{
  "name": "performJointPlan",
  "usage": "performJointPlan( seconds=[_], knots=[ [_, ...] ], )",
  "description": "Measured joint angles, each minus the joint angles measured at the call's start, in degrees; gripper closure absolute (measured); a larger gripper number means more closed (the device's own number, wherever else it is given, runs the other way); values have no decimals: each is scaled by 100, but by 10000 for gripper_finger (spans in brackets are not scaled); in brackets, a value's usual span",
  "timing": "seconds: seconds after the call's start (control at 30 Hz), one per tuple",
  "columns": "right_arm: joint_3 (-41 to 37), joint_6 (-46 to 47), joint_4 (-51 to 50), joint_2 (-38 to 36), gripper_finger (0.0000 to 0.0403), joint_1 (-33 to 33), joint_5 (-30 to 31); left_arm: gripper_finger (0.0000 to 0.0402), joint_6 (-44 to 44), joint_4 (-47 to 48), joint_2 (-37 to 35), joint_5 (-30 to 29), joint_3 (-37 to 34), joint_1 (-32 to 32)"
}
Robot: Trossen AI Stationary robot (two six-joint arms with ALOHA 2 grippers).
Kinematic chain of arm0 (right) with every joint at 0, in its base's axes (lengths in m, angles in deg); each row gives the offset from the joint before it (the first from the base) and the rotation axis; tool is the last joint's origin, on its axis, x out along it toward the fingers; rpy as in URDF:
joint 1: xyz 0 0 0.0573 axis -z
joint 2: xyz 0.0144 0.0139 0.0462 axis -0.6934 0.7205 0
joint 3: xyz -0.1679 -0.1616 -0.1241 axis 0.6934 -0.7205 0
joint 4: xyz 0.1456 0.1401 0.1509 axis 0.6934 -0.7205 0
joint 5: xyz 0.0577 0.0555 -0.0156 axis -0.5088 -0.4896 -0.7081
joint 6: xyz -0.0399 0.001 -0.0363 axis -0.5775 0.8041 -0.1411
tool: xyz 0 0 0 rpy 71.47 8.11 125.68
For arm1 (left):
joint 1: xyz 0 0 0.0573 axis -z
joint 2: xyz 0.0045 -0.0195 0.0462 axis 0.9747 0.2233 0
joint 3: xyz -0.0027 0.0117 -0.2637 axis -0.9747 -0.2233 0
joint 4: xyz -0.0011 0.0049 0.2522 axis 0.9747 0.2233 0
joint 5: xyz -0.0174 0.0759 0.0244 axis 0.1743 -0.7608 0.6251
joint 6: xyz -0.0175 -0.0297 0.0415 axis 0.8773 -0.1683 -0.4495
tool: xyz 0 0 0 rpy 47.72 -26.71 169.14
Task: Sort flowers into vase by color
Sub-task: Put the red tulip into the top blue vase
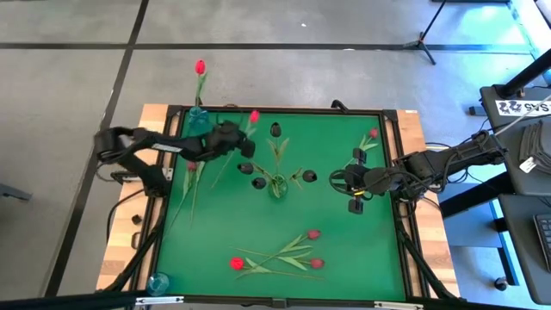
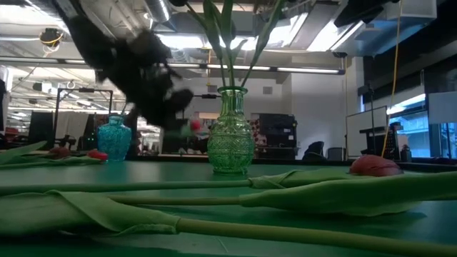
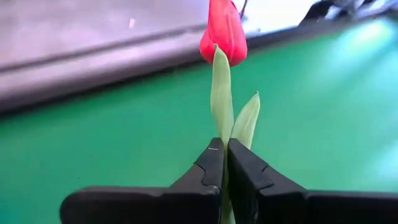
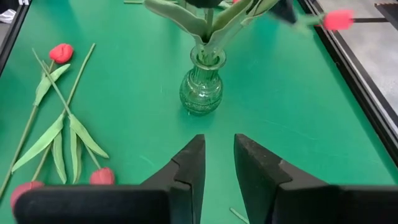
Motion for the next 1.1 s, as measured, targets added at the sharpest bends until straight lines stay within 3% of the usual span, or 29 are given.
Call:
performJointPlan(
  seconds=[0.27, 0.47, 0.6, 1.1],
  knots=[
    [0, 43, 6, 0, 318, -2, 146, 399, -817, -197, -1870, -742, -2, 544],
    [0, 50, 11, 0, 318, -2, 149, 399, -1657, -1049, -2840, -573, 1, 809],
    [0, 50, 15, 0, 318, -2, 151, 399, -2056, -1534, -3139, -252, 7, 885],
    [0, 107, 22, 0, 318, -7, 140, 398, -2541, -1579, -3447, -437, 7, 815]
  ],
)
